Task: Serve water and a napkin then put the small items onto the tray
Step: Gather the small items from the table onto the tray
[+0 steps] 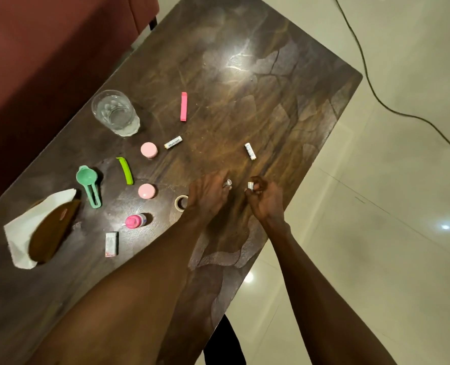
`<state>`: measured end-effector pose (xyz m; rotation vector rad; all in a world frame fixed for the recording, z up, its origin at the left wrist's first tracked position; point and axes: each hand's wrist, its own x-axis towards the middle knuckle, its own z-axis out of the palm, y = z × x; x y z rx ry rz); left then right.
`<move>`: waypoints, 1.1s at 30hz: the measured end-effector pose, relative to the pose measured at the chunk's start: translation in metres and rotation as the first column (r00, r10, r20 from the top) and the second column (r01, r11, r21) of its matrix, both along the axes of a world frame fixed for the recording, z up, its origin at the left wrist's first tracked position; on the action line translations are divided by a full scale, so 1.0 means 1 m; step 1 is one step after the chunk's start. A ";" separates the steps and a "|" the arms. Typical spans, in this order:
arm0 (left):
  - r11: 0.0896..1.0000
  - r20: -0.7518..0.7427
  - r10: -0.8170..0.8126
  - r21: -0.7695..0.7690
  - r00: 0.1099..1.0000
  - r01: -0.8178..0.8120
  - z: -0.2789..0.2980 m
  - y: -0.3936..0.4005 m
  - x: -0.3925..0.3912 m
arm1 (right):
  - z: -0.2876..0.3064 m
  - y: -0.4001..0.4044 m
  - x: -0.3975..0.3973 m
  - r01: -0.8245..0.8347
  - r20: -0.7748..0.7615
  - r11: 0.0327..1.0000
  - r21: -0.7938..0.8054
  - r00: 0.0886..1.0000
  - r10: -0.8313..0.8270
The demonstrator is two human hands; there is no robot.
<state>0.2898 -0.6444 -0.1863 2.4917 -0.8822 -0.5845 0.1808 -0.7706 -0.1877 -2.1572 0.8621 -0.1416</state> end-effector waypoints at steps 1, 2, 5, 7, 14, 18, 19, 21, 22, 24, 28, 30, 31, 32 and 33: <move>0.999 -0.001 0.010 -0.030 1.000 -0.010 0.004 0.003 0.003 | 0.003 0.002 0.000 0.010 0.022 1.000 -0.001 1.000 -0.010; 0.997 -0.005 0.035 -0.063 0.999 -0.035 0.011 0.008 0.008 | 0.007 0.006 0.003 0.016 0.044 1.000 -0.006 0.999 -0.015; 0.973 -0.051 0.151 -0.171 0.987 -0.158 0.036 0.028 0.021 | 0.027 0.025 0.017 0.026 0.058 1.000 0.012 0.998 -0.026; 0.940 -0.058 0.244 -0.230 0.968 -0.250 0.054 0.046 0.030 | 0.043 0.043 0.034 -0.001 0.083 0.998 0.061 0.997 -0.004; 0.742 -0.078 0.590 -0.339 0.804 -0.578 0.118 0.181 0.061 | 0.092 0.163 0.105 -0.113 0.160 0.949 0.295 0.985 0.068; 0.640 -0.077 0.723 -0.299 0.686 -0.708 0.130 0.282 0.060 | 0.110 0.248 0.128 -0.311 0.224 0.887 0.341 0.943 0.244; 0.609 -0.069 0.758 -0.283 0.649 -0.741 0.132 0.316 0.057 | 0.114 0.277 0.133 -0.364 0.225 0.865 0.346 0.927 0.301; 0.541 -0.083 0.812 -0.265 0.578 -0.798 0.136 0.374 0.047 | 0.118 0.328 0.137 -0.477 0.228 0.808 0.344 0.878 0.421; 0.500 -0.105 0.835 -0.265 0.540 -0.825 0.138 0.404 0.040 | 0.121 0.356 0.138 -0.522 0.223 0.778 0.350 0.853 0.472; 0.406 -0.167 0.875 -0.258 0.454 -0.877 0.138 0.461 0.025 | 0.124 0.409 0.137 -0.572 0.210 0.736 0.363 0.819 0.534; 0.241 -0.230 0.925 -0.264 0.304 -0.934 0.143 0.560 -0.008 | 0.130 0.506 0.130 -0.573 0.148 0.566 0.593 0.768 0.623; 0.148 -0.260 0.942 -0.246 0.213 -0.958 0.149 0.603 -0.023 | 0.126 0.552 0.126 -0.584 0.142 0.501 0.639 0.729 0.669; 0.121 -0.267 0.946 -0.233 0.183 -0.965 0.148 0.619 -0.028 | 0.123 0.570 0.124 -0.593 0.143 0.482 0.645 0.713 0.687; 0.094 -0.275 0.949 -0.216 0.153 -0.972 0.148 0.640 -0.034 | 0.123 0.590 0.122 -0.608 0.138 0.465 0.643 0.690 0.711; 0.070 -0.286 0.949 -0.208 0.129 -0.976 0.144 0.660 -0.040 | 0.121 0.608 0.119 -0.619 0.131 0.451 0.642 0.669 0.732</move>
